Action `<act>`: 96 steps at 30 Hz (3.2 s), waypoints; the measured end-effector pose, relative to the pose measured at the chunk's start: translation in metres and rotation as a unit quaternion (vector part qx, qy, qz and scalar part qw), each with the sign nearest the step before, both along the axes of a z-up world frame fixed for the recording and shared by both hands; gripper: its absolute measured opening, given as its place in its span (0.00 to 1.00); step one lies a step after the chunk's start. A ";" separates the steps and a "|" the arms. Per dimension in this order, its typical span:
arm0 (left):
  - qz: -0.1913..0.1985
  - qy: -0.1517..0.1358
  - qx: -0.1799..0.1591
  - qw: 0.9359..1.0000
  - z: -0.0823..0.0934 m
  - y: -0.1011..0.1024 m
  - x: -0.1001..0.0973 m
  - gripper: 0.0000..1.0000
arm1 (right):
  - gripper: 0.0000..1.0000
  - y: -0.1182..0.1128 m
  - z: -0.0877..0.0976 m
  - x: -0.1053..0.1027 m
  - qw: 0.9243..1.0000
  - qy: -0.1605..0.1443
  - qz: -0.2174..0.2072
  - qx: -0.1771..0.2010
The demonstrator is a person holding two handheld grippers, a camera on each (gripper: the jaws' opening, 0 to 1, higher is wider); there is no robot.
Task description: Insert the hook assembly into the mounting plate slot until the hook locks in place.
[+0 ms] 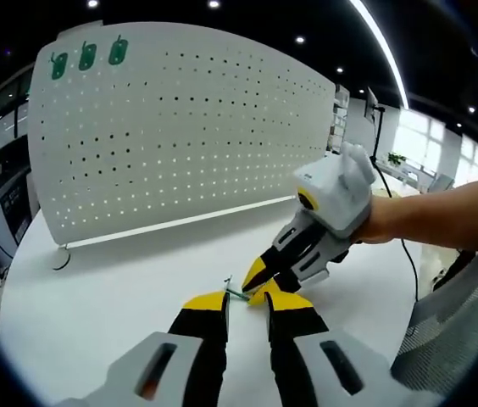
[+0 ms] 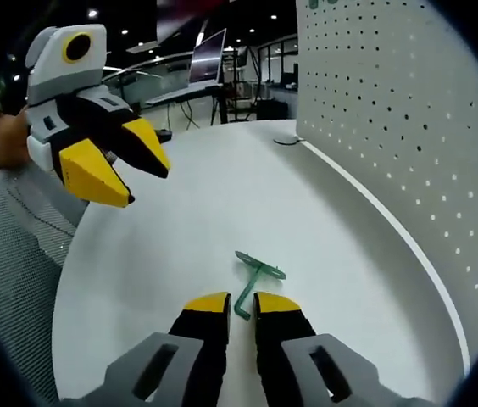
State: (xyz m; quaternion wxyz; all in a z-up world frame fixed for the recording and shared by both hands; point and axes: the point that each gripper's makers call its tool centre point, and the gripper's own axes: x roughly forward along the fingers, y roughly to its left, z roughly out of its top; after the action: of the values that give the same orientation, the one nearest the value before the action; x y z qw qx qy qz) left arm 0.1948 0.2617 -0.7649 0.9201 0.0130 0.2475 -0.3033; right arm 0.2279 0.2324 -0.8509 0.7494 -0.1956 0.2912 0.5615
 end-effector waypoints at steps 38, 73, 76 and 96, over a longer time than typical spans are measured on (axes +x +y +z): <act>-0.002 -0.003 0.001 1.000 0.002 -0.001 0.000 0.18 | 0.03 -0.013 0.013 -0.007 0.999 -0.017 0.023 -0.043; -0.013 0.003 0.014 1.000 -0.006 -0.006 -0.004 0.17 | 0.02 -0.016 0.011 -0.011 0.997 -0.018 0.020 -0.074; -0.016 0.004 0.017 1.000 -0.007 -0.008 -0.004 0.17 | 0.02 -0.016 0.015 -0.011 0.997 -0.022 0.020 -0.074; -0.061 -0.009 0.076 0.995 -0.024 -0.025 -0.004 0.16 | 0.02 -0.014 0.021 -0.016 0.993 -0.034 0.041 -0.101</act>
State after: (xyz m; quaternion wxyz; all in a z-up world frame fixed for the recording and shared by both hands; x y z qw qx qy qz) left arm 0.1905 0.2368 -0.7892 0.8984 0.1005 0.2600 -0.3393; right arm 0.2123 0.2180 -0.8303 0.7117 -0.3014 0.3124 0.5523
